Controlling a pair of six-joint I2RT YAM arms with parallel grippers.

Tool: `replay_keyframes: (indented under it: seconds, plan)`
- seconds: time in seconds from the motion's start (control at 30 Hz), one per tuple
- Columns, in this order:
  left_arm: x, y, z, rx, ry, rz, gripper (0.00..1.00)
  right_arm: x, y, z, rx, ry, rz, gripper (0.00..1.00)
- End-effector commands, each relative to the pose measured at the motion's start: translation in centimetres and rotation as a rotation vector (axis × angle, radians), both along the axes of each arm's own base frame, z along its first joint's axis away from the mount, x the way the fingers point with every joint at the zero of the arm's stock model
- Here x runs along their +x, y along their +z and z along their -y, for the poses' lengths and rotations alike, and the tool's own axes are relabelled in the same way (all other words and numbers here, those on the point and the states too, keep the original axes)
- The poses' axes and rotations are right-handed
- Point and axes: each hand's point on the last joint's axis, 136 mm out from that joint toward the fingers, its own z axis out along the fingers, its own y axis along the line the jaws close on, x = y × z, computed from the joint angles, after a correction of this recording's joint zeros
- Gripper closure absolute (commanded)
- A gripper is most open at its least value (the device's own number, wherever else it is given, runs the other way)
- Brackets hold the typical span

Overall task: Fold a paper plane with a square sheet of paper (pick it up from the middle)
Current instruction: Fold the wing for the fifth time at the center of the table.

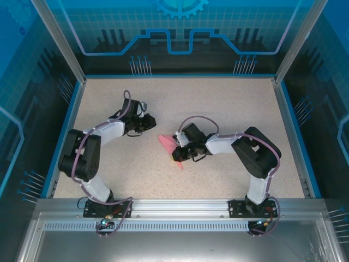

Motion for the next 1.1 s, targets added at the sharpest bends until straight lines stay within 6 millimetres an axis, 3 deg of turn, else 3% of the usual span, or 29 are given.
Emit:
replay_keyframes:
  seconds: [0.0, 0.13, 0.33, 0.6, 0.87, 1.07]
  plan:
    - [-2.7, 0.0, 3.3, -0.129, -0.075, -0.024, 0.84, -4.8, -4.4, 4.5, -0.227, -0.019, -0.219, 0.99]
    - [-5.3, -1.6, 5.7, -0.163, -0.140, -0.055, 0.87, -3.4, -3.2, 3.2, -0.185, -0.031, -0.192, 0.99]
    - [-7.2, -3.9, 6.7, -0.157, -0.164, -0.102, 0.88, -3.3, -3.3, 3.2, -0.189, -0.031, -0.193, 0.99]
    - [-7.3, -6.7, 6.2, -0.106, -0.145, -0.157, 0.90, -2.7, -1.9, 2.0, -0.132, -0.025, -0.178, 0.98]
    - [-7.9, -8.1, 5.3, -0.048, -0.127, -0.199, 0.93, 0.2, 2.0, -1.0, -0.029, -0.032, -0.066, 0.98]
    - [-8.1, -8.7, 4.7, -0.012, -0.110, -0.214, 0.94, 2.2, 1.1, -1.6, -0.061, -0.068, -0.043, 0.98]
